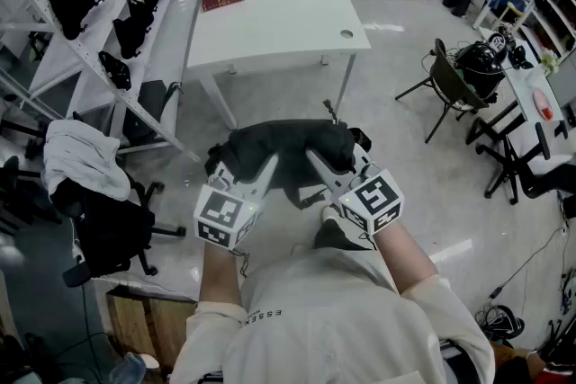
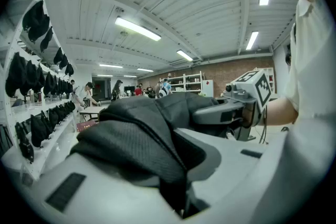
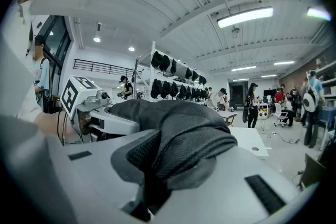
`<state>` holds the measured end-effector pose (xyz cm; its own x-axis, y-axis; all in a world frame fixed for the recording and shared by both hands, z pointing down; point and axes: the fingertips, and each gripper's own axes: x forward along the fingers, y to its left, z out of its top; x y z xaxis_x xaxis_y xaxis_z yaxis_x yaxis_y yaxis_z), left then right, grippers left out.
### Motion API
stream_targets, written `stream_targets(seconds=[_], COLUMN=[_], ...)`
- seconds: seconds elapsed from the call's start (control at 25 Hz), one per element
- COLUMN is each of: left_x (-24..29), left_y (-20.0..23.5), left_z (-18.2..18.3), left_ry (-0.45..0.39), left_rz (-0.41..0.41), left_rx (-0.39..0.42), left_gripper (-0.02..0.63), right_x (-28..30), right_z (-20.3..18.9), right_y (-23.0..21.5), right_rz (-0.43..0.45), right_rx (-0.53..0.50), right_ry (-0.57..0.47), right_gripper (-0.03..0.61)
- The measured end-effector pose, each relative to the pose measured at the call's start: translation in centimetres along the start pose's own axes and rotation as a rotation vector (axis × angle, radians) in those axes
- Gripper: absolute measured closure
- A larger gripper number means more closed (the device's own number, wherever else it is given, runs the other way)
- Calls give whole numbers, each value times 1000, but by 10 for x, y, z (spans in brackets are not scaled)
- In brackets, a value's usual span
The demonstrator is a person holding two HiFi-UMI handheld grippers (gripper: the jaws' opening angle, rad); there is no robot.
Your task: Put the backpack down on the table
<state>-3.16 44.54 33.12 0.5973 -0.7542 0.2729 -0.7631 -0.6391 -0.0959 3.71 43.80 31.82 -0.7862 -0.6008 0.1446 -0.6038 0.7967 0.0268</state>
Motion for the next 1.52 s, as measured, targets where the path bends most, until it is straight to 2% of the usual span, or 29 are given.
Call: stream_targets(seconds=[0.68, 0.96, 1.24, 1.52], left_x=[9, 26, 75, 148], left_y=[11, 28, 66, 127], left_z=[12, 8, 8, 20], left_ry=[-29, -8, 25, 54], left_rz=[10, 6, 38, 111], left_rx=[31, 35, 22, -2], left_gripper=[538, 538, 538, 538], right_x=[6, 28, 68, 126], right_z=[10, 4, -2, 4], right_y=[-11, -29, -80, -161], right_rz=[-26, -7, 39, 108], right_rx=[15, 11, 37, 43], right_ry=[-4, -8, -2, 0], right_gripper=[509, 509, 509, 509])
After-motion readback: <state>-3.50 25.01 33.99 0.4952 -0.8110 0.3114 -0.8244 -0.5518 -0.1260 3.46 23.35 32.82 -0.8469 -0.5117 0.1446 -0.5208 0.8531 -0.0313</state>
